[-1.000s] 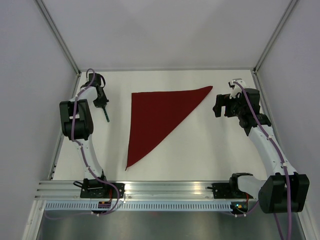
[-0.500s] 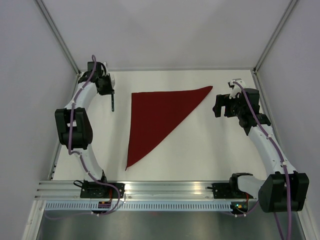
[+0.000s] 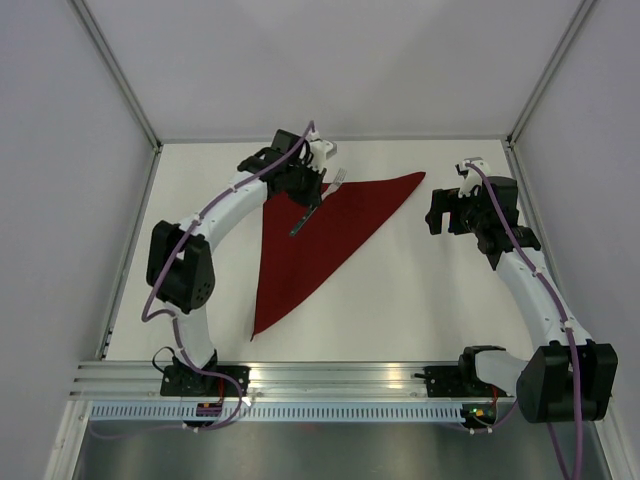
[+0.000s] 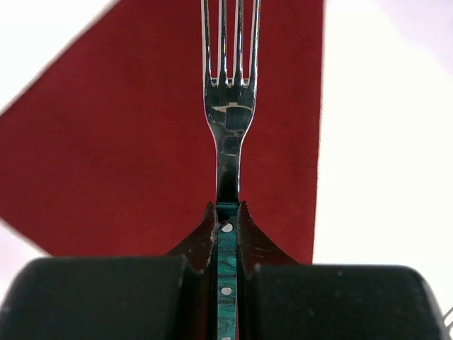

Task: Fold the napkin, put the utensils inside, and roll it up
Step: Place the fork at the center of the board.

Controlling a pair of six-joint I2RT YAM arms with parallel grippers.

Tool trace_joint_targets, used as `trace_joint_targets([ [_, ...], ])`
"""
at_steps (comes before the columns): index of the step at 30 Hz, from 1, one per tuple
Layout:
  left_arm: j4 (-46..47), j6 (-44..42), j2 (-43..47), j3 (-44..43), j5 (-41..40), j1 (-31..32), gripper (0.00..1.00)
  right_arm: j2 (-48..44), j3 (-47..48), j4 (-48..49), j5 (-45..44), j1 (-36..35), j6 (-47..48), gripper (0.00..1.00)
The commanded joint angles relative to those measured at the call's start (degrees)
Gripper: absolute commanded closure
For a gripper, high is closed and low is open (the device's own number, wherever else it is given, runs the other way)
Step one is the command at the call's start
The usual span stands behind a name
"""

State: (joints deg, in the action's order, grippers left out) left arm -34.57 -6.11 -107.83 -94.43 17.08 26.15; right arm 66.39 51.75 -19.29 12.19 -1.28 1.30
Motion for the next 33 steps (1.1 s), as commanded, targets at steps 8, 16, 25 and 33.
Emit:
trace_joint_targets([
  [8,-1.2,-3.7,-8.4,-1.1,0.2,9.3,0.98,0.1,0.2,0.8,-1.5,0.0,0.1,0.02],
  [16,2.7,-0.9,-13.5,-2.0,-1.0,12.4,0.98,0.2,0.2,0.8,-1.8,0.0,0.2,0.02],
  [25,6.1,3.3,-14.9,-1.7,-3.7,12.6,0.98,0.6,0.2,0.8,-1.8,0.0,0.3,0.02],
  [33,7.1,5.5,-16.3,-1.5,-3.6,12.7,0.98,0.7,0.3,0.7,-1.7,0.0,0.4,0.02],
])
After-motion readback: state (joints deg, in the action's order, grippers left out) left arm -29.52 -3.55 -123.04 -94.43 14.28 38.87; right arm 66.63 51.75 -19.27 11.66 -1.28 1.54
